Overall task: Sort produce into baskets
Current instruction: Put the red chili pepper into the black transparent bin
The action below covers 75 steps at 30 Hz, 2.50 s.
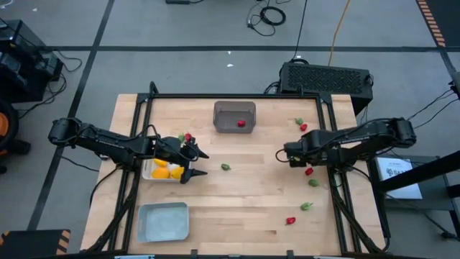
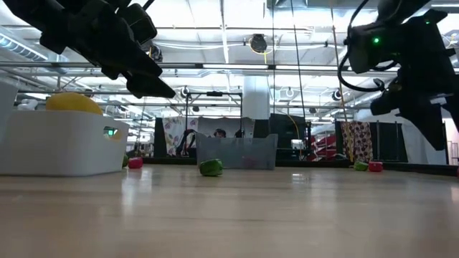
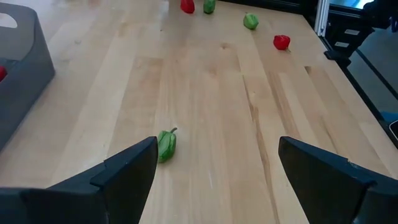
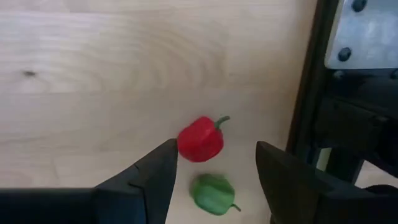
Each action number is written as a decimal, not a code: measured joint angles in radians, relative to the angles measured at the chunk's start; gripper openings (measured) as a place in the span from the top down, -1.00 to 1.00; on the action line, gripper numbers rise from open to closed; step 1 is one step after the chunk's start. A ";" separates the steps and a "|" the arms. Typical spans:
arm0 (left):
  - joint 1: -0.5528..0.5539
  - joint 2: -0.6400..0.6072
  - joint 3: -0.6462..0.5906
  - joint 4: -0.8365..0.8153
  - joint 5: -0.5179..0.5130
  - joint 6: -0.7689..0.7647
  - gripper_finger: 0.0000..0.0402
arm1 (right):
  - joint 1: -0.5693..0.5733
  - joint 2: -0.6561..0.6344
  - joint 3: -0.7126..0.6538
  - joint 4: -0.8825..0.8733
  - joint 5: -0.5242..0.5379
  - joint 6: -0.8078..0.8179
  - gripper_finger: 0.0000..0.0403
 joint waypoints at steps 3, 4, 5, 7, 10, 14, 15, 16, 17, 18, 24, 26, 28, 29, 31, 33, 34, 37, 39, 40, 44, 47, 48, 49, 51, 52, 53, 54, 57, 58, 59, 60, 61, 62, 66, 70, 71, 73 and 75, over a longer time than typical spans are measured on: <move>0.000 0.000 0.000 0.000 0.000 0.000 -0.70 | 0.016 0.001 0.000 0.006 0.021 0.006 -0.03; 0.000 0.000 0.000 0.000 0.000 0.000 -0.70 | 0.024 0.001 0.000 0.012 0.033 0.022 -0.03; 0.000 0.000 0.000 0.000 0.000 0.000 -0.70 | 0.035 0.001 0.000 0.018 0.045 0.049 -0.03; 0.000 0.000 0.000 0.000 0.000 0.000 -0.70 | 0.061 0.002 0.000 0.025 0.053 0.108 -0.03; 0.000 0.000 0.000 0.000 0.000 0.000 -0.70 | 0.121 0.007 0.000 0.043 0.067 0.197 -0.03; 0.000 0.000 0.000 -0.001 0.000 0.001 -0.70 | 0.225 0.039 0.000 0.058 0.103 0.345 -0.03; 0.000 0.000 0.000 -0.001 0.000 0.001 -0.70 | 0.249 0.052 0.000 0.057 0.111 0.384 -0.03; 0.000 0.000 0.000 -0.001 0.000 0.001 -0.70 | 0.273 0.065 0.000 0.057 0.120 0.423 -0.03; 0.000 0.000 0.000 -0.001 0.000 0.001 -0.70 | 0.295 0.080 0.000 0.057 0.130 0.462 -0.03; 0.000 0.000 0.000 -0.001 0.000 0.001 -0.70 | 0.318 0.095 0.000 0.057 0.143 0.503 -0.03; -0.002 0.000 0.000 -0.002 0.000 0.000 -0.70 | 0.429 0.217 0.000 0.059 0.217 0.713 -0.03; -0.002 0.000 0.000 -0.002 0.000 0.000 -0.70 | 0.452 0.262 0.000 0.059 0.218 0.764 -0.03; -0.002 0.000 0.000 -0.002 0.000 0.000 -0.70 | 0.473 0.299 0.000 0.066 0.218 0.802 -0.03; -0.002 0.000 0.000 -0.002 0.000 0.000 -0.70 | 0.479 0.317 0.000 0.076 0.219 0.809 -0.03; -0.002 0.000 0.000 -0.002 0.000 0.000 -0.70 | 0.485 0.349 0.000 0.108 0.218 0.811 -0.03; -0.002 0.000 0.000 -0.001 0.000 0.000 -0.70 | 0.487 0.377 0.002 0.127 0.230 0.811 -0.03; -0.002 0.000 0.000 -0.001 0.000 -0.001 -0.70 | 0.488 0.388 0.003 0.137 0.239 0.810 -0.03; -0.002 0.000 0.000 -0.001 0.000 -0.001 -0.70 | 0.488 0.417 0.005 0.143 0.247 0.806 -0.03; -0.002 0.000 0.000 -0.001 0.000 -0.004 -0.70 | 0.488 0.424 0.005 0.143 0.252 0.802 -0.02; -0.002 0.000 0.000 -0.001 0.000 -0.007 -0.70 | 0.488 0.425 0.004 0.144 0.254 0.799 -0.01; -0.002 0.000 0.000 0.005 0.000 -0.008 -0.70 | 0.488 0.426 0.004 0.151 0.260 0.783 0.13; -0.002 0.000 0.000 0.007 0.000 -0.008 -0.70 | 0.487 0.426 0.004 0.157 0.263 0.775 0.31; -0.002 0.000 0.000 0.007 0.000 -0.008 -0.70 | 0.487 0.427 0.006 0.157 0.264 0.773 0.37; -0.002 0.000 0.000 0.007 0.000 -0.008 -0.70 | 0.487 0.427 0.010 0.156 0.263 0.772 0.44; -0.002 0.000 0.000 0.007 0.000 -0.008 -0.70 | 0.486 0.429 0.024 0.150 0.270 0.744 0.54; -0.002 0.000 0.000 0.007 0.000 -0.009 -0.70 | 0.486 0.431 0.035 0.142 0.273 0.729 0.59; -0.002 0.000 0.000 0.007 0.000 -0.009 -0.70 | 0.485 0.433 0.051 0.134 0.280 0.723 0.63; -0.002 0.000 0.000 0.008 0.000 -0.009 -0.70 | 0.484 0.433 0.071 0.129 0.295 0.721 0.66; -0.002 0.000 0.000 0.018 0.000 -0.008 -0.70 | 0.471 0.432 0.142 0.081 0.353 0.684 0.71; -0.002 0.000 0.000 0.024 0.000 -0.008 -0.70 | 0.464 0.432 0.167 0.058 0.375 0.664 0.71; -0.002 0.000 0.000 0.025 0.000 -0.009 -0.70 | 0.455 0.432 0.198 0.047 0.404 0.639 0.71; -0.002 0.000 0.000 0.024 0.000 -0.008 -0.70 | 0.444 0.432 0.231 0.041 0.430 0.611 0.70; -0.002 0.000 0.000 0.024 0.000 -0.009 -0.70 | 0.432 0.431 0.260 0.034 0.456 0.580 0.69; -0.002 0.000 0.000 0.024 0.000 -0.009 -0.70 | 0.420 0.431 0.290 0.018 0.482 0.541 0.68; -0.002 0.000 0.000 0.024 0.000 -0.010 -0.70 | 0.352 0.430 0.416 0.011 0.610 0.350 0.67; -0.002 0.000 0.000 0.026 0.000 -0.024 -0.70 | 0.265 0.430 0.515 0.036 0.735 0.144 0.66; -0.002 0.000 0.000 0.026 0.000 -0.024 -0.70 | 0.239 0.430 0.535 0.051 0.762 0.089 0.66; -0.002 0.000 0.000 0.026 0.000 -0.025 -0.70 | 0.185 0.429 0.563 0.105 0.798 -0.030 0.66; -0.002 0.000 0.000 0.026 0.000 -0.025 -0.70 | 0.129 0.429 0.577 0.206 0.813 -0.164 0.66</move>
